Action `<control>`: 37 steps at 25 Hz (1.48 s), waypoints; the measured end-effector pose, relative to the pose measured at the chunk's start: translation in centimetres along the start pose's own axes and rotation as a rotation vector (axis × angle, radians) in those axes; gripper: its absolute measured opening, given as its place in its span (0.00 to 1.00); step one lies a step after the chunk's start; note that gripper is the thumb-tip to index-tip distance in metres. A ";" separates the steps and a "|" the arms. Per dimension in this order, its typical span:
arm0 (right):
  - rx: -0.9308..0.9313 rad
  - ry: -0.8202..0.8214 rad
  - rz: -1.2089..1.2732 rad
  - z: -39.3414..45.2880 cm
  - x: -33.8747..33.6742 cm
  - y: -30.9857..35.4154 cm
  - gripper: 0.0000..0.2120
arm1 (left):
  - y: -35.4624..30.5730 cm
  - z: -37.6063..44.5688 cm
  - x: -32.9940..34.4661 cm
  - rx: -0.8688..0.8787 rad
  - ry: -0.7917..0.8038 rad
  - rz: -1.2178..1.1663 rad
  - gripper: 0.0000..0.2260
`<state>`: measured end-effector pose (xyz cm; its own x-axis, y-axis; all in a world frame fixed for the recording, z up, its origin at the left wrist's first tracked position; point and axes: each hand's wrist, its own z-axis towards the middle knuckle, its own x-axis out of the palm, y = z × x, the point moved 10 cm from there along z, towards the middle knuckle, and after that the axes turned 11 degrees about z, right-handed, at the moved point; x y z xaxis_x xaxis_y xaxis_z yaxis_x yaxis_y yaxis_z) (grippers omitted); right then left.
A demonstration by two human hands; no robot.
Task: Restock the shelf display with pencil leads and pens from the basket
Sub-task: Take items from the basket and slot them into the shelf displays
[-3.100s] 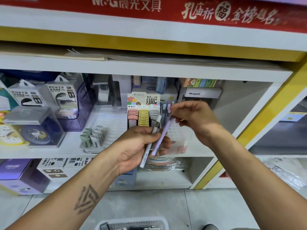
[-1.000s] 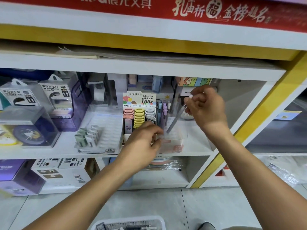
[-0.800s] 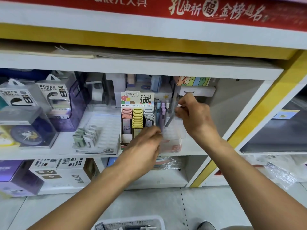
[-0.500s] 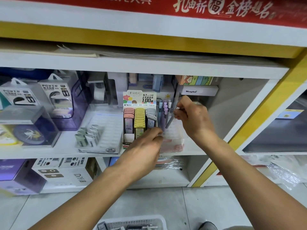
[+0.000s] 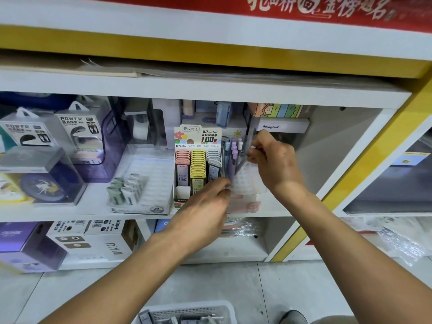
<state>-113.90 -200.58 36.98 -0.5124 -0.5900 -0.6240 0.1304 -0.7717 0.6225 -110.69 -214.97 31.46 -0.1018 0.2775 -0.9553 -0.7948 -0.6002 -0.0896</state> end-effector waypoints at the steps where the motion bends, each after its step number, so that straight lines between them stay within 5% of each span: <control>1: -0.018 0.018 -0.020 -0.1 0.3 0.2 0.12 | 0.1 0.0 0.0 -0.003 -0.004 -0.003 0.11; 7: -0.047 0.087 -0.019 0.2 1.3 0.2 0.05 | 0.2 0.0 0.2 0.012 -0.024 -0.023 0.11; 14: -0.043 0.148 -0.168 -0.4 2.1 0.2 0.16 | 0.3 -0.1 0.1 0.018 -0.030 -0.048 0.13; 20: 0.008 0.132 0.140 -4.9 1.7 4.9 0.10 | 0.5 -1.9 -1.1 -0.012 -0.068 0.020 0.11; 27: 0.171 0.819 -0.114 -20.8 13.0 2.5 0.11 | 1.7 -13.9 12.3 -0.048 0.668 0.094 0.10; 30: 0.282 1.017 -0.182 -27.9 17.6 -1.7 0.13 | 2.9 -18.3 16.3 -0.042 0.836 0.177 0.10; 37: 0.548 1.033 -0.181 -38.9 24.4 -10.4 0.14 | 2.1 -25.3 25.0 -0.150 0.950 0.087 0.12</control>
<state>-94.70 -216.23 -3.08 0.4759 -0.5889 -0.6532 -0.3834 -0.8073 0.4485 -99.71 -228.29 0.29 0.4219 -0.4555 -0.7839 -0.7160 -0.6978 0.0201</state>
